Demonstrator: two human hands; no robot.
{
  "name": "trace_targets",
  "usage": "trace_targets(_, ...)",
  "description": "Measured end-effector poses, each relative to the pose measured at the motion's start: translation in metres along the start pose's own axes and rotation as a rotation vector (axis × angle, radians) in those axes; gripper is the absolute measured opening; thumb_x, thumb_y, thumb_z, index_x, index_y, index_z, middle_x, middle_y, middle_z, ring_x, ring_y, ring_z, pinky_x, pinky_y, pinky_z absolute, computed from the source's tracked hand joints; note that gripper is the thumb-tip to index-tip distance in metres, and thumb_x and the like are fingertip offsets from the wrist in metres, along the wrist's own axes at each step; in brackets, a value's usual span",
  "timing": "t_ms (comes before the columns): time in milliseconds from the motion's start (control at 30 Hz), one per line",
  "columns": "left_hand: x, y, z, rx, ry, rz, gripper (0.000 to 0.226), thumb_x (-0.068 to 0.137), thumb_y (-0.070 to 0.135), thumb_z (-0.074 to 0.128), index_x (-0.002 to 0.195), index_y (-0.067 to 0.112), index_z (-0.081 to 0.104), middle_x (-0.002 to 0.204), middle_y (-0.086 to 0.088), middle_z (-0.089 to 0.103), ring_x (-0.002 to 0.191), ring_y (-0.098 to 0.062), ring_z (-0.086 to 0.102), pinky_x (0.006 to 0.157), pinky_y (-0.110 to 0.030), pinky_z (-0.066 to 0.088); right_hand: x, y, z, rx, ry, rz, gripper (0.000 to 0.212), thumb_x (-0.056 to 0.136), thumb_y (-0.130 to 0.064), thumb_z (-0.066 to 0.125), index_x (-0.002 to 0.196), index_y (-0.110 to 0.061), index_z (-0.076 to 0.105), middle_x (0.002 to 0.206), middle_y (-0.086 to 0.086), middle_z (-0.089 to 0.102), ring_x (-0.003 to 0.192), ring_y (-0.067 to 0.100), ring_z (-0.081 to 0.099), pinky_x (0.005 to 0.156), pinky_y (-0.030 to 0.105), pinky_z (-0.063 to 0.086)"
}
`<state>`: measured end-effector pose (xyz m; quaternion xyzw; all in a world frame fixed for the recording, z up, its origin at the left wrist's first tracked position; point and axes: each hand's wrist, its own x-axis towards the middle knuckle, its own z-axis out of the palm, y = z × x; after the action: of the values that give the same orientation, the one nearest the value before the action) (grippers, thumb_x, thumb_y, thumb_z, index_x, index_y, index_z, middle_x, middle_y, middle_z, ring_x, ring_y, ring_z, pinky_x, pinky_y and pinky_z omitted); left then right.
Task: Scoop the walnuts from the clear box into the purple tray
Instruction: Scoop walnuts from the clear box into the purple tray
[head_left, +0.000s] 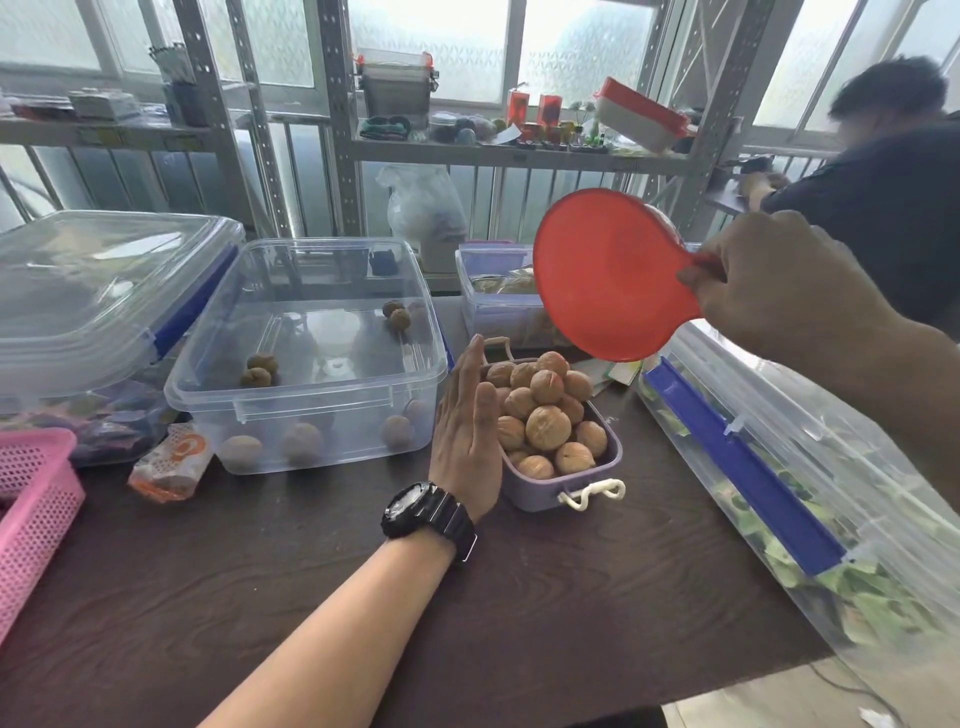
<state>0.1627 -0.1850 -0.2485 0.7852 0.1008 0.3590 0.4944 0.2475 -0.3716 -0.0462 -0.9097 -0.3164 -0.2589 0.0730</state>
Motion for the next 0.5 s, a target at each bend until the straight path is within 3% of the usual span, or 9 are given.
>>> trace_targets(133, -0.005, 0.003, -0.008, -0.09, 0.107, 0.052, 0.084, 0.093, 0.071, 0.007, 0.147, 0.017, 0.043, 0.15, 0.008, 0.045, 0.136, 0.007, 0.037, 0.115, -0.022, 0.027, 0.005, -0.005, -0.005, 0.065, 0.024, -0.006, 0.026, 0.092, -0.028, 0.054, 0.093, -0.008, 0.072, 0.079, 0.016, 0.059, 0.071, 0.035, 0.055, 0.072, 0.04, 0.049)
trace_targets(267, -0.023, 0.009, -0.03, -0.133, 0.226, 0.095, 0.072, 0.099, 0.061, 0.012, 0.115, 0.02, 0.069, 0.116, 0.004, 0.072, 0.116, -0.009, 0.062, 0.105, -0.034, 0.042, 0.015, -0.021, -0.005, 0.178, 0.029, -0.035, 0.028, 0.092, -0.021, 0.055, 0.076, -0.003, 0.069, 0.065, 0.013, 0.057, 0.067, 0.034, 0.057, 0.072, 0.042, 0.053)
trace_targets(333, -0.03, 0.008, -0.051, -0.227, 0.281, 0.034, 0.069, 0.098, 0.064, 0.018, 0.094, 0.022, 0.073, 0.085, -0.001, 0.077, 0.089, -0.014, 0.072, 0.084, -0.03, 0.052, 0.023, -0.035, -0.001, 0.216, 0.025, -0.053, 0.027, 0.091, -0.02, 0.055, 0.073, -0.003, 0.067, 0.066, 0.015, 0.061, 0.065, 0.033, 0.059, 0.067, 0.039, 0.052)
trace_targets(400, -0.034, 0.003, -0.077, -0.324, 0.331, -0.085, 0.07, 0.097, 0.062, 0.024, 0.078, 0.015, 0.073, 0.062, -0.009, 0.073, 0.061, -0.02, 0.071, 0.059, -0.026, 0.051, 0.033, -0.052, 0.004, 0.238, 0.025, -0.074, 0.027, 0.09, -0.019, 0.054, 0.074, -0.003, 0.068, 0.065, 0.016, 0.062, 0.062, 0.032, 0.06, 0.061, 0.035, 0.049)
trace_targets(500, -0.039, -0.009, -0.12, -0.349, 0.417, -0.187, 0.07, 0.102, 0.053, 0.03, 0.074, 0.004, 0.071, 0.055, -0.016, 0.068, 0.045, -0.023, 0.064, 0.046, -0.022, 0.045, 0.046, -0.085, 0.016, 0.292, 0.002, -0.125, 0.029, 0.089, -0.02, 0.053, 0.065, -0.006, 0.062, 0.058, 0.011, 0.056, 0.057, 0.03, 0.057, 0.057, 0.034, 0.046)
